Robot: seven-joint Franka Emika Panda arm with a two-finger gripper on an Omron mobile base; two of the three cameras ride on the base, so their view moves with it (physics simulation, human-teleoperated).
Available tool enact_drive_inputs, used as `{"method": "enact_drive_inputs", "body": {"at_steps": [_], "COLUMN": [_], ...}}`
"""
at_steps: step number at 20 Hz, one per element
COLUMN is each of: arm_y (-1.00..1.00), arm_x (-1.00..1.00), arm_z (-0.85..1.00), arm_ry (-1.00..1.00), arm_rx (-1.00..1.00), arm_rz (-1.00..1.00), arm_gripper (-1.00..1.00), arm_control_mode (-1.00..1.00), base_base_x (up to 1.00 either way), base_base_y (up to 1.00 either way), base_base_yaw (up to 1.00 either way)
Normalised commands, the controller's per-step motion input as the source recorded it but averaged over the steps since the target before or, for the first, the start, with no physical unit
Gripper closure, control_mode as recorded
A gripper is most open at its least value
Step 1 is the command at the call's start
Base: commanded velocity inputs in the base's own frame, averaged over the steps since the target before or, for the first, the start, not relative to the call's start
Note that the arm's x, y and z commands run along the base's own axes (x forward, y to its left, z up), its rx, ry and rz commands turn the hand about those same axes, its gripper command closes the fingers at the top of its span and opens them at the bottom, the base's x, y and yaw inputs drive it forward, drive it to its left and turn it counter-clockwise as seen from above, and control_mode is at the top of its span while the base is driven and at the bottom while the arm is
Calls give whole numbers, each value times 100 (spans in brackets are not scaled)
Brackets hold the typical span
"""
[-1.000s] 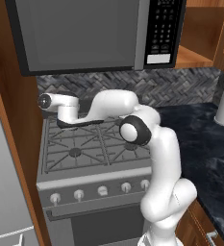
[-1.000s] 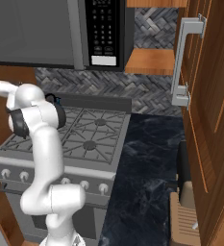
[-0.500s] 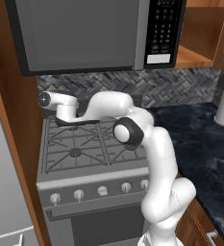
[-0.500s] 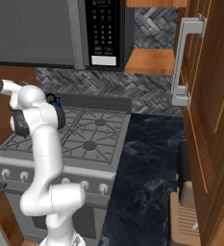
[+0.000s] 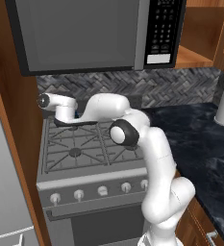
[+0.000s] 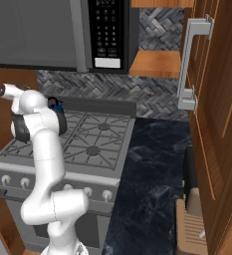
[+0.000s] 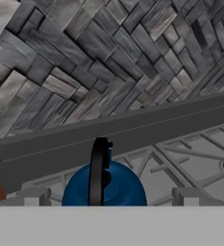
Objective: The kettle is done boiling. Turn off the stove, then wait for 300 timesteps before moving the kettle to the dining table.
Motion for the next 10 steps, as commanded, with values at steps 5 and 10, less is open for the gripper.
{"method": "enact_drive_inputs", "body": {"at_steps": [5, 10], "arm_y": [0, 0], "arm_x": [12, 16], "arm_z": [-11, -8], "arm_ry": [0, 0], "arm_rx": [0, 0], "arm_rz": [0, 0], "arm_gripper": [-100, -100], "arm_control_mode": [-100, -100], "base_base_x": [0, 0], "base_base_y": [0, 0], "base_base_yaw": [0, 0]}}
